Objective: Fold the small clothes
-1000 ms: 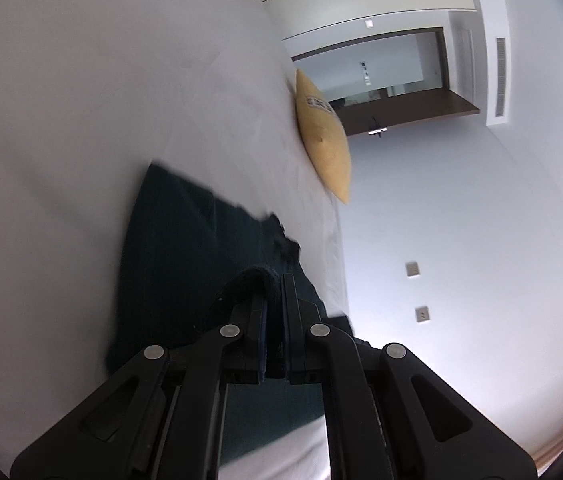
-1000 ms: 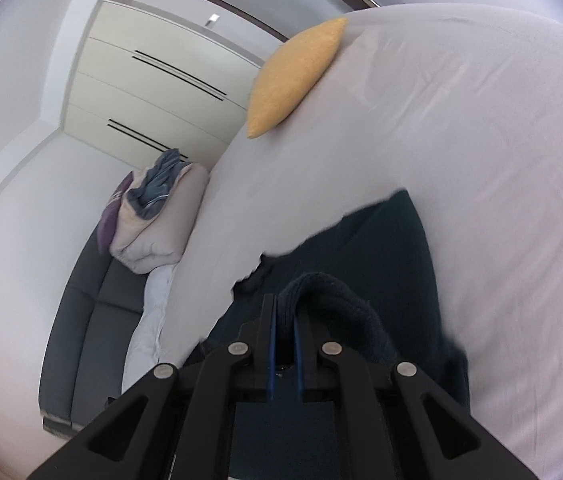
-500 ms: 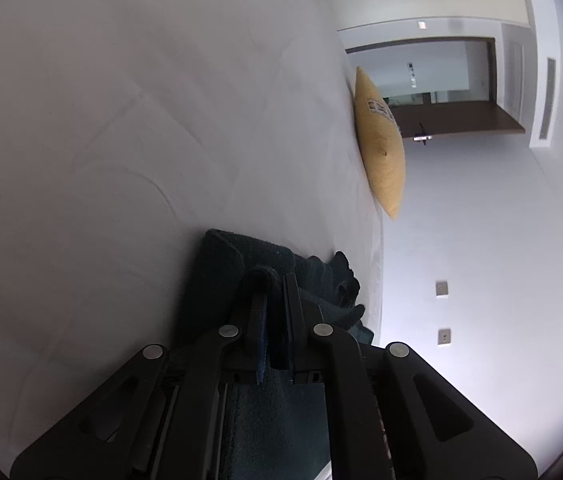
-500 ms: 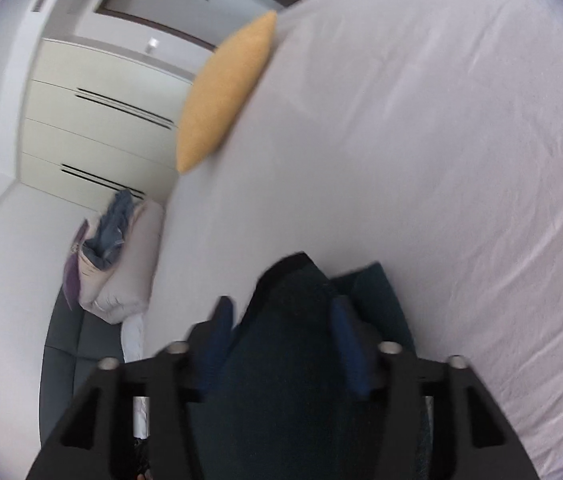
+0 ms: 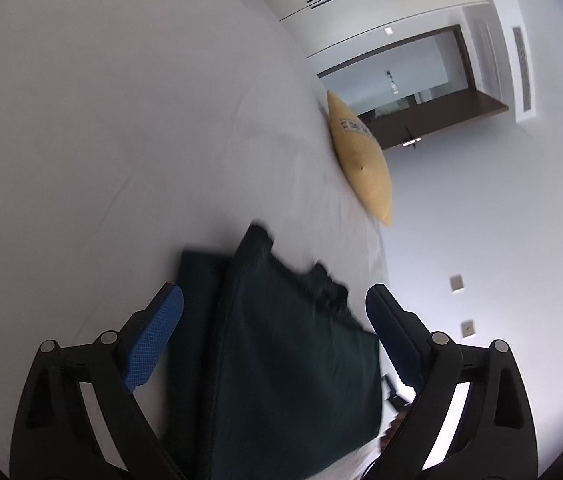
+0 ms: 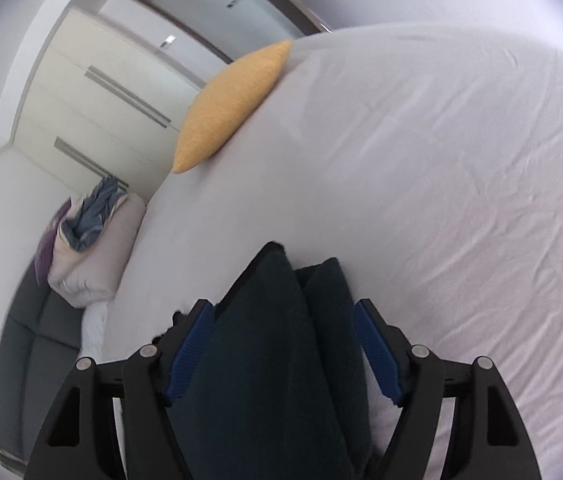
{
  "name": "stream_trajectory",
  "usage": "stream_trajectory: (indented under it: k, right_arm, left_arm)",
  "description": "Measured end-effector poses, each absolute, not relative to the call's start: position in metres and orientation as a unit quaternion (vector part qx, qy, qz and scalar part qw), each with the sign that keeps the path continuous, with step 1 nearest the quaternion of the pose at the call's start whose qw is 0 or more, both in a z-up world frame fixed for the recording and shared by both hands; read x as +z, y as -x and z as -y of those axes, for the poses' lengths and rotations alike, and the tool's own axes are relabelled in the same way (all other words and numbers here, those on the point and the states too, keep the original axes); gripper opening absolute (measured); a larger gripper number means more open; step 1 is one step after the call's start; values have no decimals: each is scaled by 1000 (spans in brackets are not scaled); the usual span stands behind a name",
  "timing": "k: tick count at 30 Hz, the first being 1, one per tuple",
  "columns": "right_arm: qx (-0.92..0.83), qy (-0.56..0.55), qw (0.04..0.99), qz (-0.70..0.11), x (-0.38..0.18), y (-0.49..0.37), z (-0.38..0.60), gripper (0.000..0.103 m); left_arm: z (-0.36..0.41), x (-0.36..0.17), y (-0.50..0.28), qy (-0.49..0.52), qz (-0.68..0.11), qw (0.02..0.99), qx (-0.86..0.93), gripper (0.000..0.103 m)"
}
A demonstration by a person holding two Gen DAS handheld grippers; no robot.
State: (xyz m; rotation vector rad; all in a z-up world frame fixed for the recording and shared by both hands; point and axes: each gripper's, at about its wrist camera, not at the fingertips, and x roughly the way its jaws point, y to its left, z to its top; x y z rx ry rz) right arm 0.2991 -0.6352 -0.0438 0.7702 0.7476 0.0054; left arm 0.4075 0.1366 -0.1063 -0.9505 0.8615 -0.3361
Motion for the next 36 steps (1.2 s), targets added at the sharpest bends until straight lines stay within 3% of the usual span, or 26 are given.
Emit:
stream_trajectory:
  k: [7, 13, 16, 19, 23, 26, 29, 34, 36]
  right_arm:
    - [-5, -246, 893, -377, -28, -267, 604, 76]
    - [-6, -233, 899, -370, -29, -233, 600, 76]
    - [-5, -225, 896, -383, -36, -230, 599, 76]
    - [2, -225, 888, -401, -48, -227, 595, 71]
    - [-4, -200, 889, -413, -57, -223, 584, 55]
    - [-18, -207, 886, -415, -59, -222, 590, 39]
    - [-23, -218, 882, -417, -59, -221, 596, 32]
    - [-21, -214, 883, -418, -57, -217, 594, 33]
    - [-20, -218, 882, -417, -57, -216, 594, 33]
  left_arm:
    - [-94, -111, -336, 324, -441, 822, -161, 94]
    - [-65, -124, -315, 251, -466, 834, -156, 92]
    - [-67, -133, -315, 252, -474, 831, -149, 86]
    - [-63, -138, -312, 236, -477, 835, -142, 72]
    - [-64, -146, -308, 212, -484, 839, -131, 35]
    - [-71, -149, -309, 219, -481, 839, -129, 27]
    - [-68, -146, -305, 205, -478, 844, -127, 26]
    - [-85, -143, -295, 267, -466, 831, -142, 26]
    - [-89, -143, -293, 282, -465, 826, -148, 31]
